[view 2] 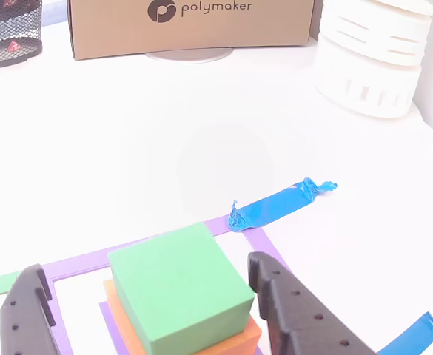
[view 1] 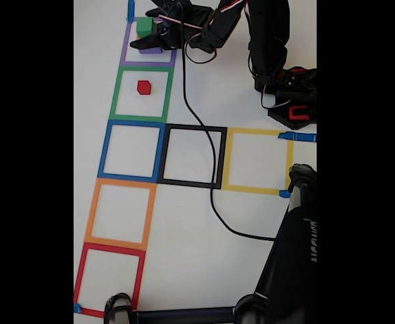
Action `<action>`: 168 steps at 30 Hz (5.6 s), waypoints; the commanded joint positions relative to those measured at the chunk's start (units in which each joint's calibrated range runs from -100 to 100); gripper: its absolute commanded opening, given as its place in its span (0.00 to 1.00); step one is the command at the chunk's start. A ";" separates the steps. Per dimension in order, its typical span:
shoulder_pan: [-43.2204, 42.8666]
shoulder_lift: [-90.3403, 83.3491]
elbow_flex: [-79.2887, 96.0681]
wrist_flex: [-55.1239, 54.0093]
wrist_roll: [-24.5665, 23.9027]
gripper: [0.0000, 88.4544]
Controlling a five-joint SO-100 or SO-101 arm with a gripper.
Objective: Tower of hanoi
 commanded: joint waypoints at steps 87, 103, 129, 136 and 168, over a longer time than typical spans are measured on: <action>-10.58 -53.44 -41.91 109.24 0.00 0.10; -34.74 -68.22 -56.55 139.36 0.00 0.09; -49.03 -50.05 -0.55 65.59 0.00 0.09; -51.52 -30.91 -1.27 42.68 0.00 0.09; -60.15 5.91 0.91 -2.34 0.00 0.10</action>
